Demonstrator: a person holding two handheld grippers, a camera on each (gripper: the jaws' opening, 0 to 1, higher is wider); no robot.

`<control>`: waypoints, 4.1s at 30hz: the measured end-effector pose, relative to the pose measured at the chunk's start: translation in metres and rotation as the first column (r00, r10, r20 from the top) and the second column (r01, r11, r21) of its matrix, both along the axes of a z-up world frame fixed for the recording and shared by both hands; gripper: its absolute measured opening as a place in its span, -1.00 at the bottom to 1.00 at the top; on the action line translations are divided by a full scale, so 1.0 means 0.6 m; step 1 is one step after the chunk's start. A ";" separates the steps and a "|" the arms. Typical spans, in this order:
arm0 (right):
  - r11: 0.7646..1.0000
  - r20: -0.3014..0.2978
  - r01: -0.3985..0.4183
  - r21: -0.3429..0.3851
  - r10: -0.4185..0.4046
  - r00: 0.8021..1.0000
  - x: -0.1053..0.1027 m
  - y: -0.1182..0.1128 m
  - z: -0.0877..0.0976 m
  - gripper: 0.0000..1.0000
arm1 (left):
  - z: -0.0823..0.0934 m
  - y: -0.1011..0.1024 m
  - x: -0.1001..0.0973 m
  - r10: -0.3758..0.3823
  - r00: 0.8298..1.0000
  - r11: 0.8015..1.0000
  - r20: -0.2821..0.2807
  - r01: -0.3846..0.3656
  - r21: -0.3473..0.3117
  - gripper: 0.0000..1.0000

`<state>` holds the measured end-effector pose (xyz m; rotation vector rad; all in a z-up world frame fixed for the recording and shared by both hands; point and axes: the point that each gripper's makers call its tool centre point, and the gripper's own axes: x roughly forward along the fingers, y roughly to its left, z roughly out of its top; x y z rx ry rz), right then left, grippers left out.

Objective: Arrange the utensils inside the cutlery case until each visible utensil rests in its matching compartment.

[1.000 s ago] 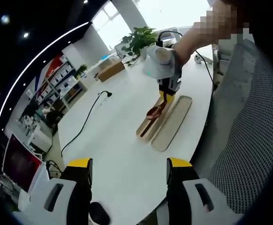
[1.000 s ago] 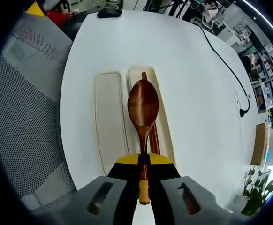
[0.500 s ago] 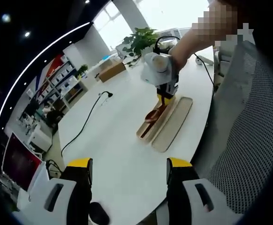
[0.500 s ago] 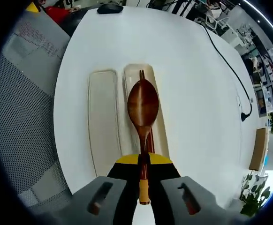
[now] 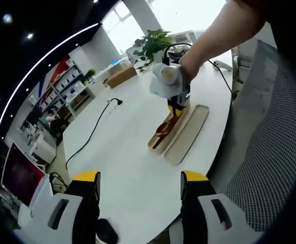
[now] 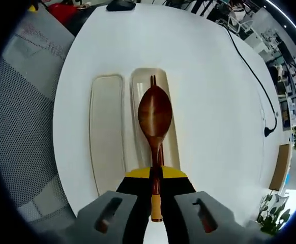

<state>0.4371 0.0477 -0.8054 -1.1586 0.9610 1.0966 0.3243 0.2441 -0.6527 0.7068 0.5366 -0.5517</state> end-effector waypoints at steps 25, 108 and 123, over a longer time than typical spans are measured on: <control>1.000 -0.018 -0.007 -0.016 0.006 1.000 0.002 0.006 -0.011 -0.98 | -0.001 0.001 -0.002 0.001 1.000 1.000 -0.006 -0.001 0.002 0.31; 0.885 0.097 0.402 0.237 -0.433 0.896 -0.028 -0.230 0.068 -0.25 | -0.010 -0.018 -0.010 -0.058 0.998 0.998 -0.034 0.059 0.012 0.31; 0.796 0.119 0.505 0.334 -0.567 0.815 -0.057 -0.272 0.070 -0.10 | -0.006 -0.021 -0.008 -0.062 0.998 0.998 -0.024 0.062 -0.008 0.36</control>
